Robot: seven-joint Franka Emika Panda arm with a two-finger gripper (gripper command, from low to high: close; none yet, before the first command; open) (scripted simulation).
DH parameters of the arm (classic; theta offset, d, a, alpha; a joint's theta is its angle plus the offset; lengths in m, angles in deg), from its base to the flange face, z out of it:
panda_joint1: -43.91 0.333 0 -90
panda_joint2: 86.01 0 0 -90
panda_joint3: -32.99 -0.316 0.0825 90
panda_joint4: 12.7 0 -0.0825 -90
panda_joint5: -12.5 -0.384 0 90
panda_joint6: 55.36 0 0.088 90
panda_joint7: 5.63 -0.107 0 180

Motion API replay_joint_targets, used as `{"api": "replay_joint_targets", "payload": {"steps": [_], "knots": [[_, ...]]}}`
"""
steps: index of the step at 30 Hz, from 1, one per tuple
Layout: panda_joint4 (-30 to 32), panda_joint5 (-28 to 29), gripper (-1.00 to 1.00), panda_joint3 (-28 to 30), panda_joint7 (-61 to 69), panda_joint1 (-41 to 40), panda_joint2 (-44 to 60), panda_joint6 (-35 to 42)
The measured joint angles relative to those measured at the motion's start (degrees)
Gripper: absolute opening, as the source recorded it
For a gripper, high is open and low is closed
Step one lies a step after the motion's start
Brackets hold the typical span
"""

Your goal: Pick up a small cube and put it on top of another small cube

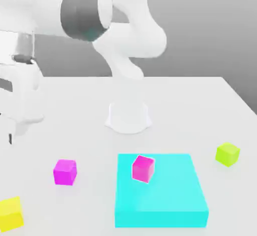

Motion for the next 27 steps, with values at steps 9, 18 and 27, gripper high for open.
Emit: {"api": "replay_joint_targets", "payload": {"steps": [9, 18, 27], "knots": [[-0.79, -6.44, 0.00, 1.56, -3.72, -4.94, 18.93, -6.37], [-2.27, -8.45, -1.00, -0.10, -2.58, -6.46, 26.35, -11.93], [4.23, -6.28, -1.00, 2.06, -5.10, -4.47, 13.13, -5.25]]}}
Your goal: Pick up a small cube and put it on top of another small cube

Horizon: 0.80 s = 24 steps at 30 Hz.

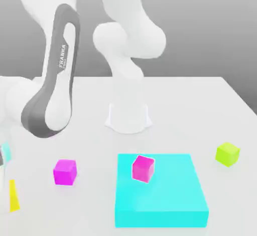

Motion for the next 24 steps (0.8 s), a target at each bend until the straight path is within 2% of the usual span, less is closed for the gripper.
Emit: {"api": "replay_joint_targets", "payload": {"steps": [6, 13, 16, 20, 21, 24], "knots": [[12.36, 2.14, -1.00, 0.43, -4.06, 0.98, -12.19, -0.47], [26.88, 8.91, -1.00, -0.86, -11.87, -1.16, -26.09, -1.22], [28.48, 9.26, -1.00, -0.91, -12.47, -1.33, -23.37, -5.50], [28.44, 6.43, -1.00, -1.42, -10.56, -1.08, -15.56, -13.21], [28.39, 5.55, 1.00, -1.80, -9.94, -1.15, -14.09, -14.62], [28.39, 5.55, 1.00, -1.80, -9.94, -1.15, -14.09, -14.62]]}}
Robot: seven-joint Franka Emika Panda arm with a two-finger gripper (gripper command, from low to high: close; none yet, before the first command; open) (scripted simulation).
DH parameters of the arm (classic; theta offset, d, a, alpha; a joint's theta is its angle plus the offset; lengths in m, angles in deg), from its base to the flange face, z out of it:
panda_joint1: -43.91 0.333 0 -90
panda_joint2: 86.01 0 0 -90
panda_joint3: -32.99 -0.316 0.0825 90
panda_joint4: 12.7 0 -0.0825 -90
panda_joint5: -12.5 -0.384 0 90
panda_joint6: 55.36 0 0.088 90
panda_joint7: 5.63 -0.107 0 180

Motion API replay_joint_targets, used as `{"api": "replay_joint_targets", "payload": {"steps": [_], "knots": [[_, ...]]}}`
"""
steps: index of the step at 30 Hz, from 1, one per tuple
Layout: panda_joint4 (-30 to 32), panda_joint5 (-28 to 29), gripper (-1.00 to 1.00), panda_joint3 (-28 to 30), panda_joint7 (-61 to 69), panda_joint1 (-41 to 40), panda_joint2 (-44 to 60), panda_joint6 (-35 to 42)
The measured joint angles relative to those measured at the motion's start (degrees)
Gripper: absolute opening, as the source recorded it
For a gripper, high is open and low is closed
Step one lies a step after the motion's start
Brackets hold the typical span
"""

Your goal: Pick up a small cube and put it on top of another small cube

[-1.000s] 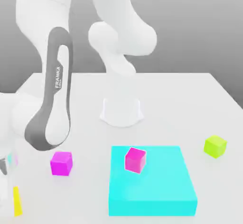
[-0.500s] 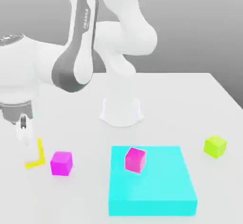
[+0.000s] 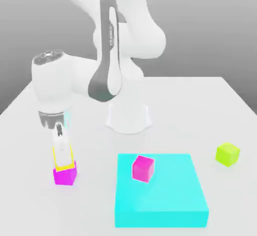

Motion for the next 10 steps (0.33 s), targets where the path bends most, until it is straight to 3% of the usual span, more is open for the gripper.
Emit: {"api": "replay_joint_targets", "payload": {"steps": [4, 10], "knots": [[0.00, 0.02, 1.00, 0.02, 0.00, -0.14, 0.07, -0.01], [0.39, 3.66, 1.00, -0.32, -2.54, -1.38, -10.93, 10.55]]}}
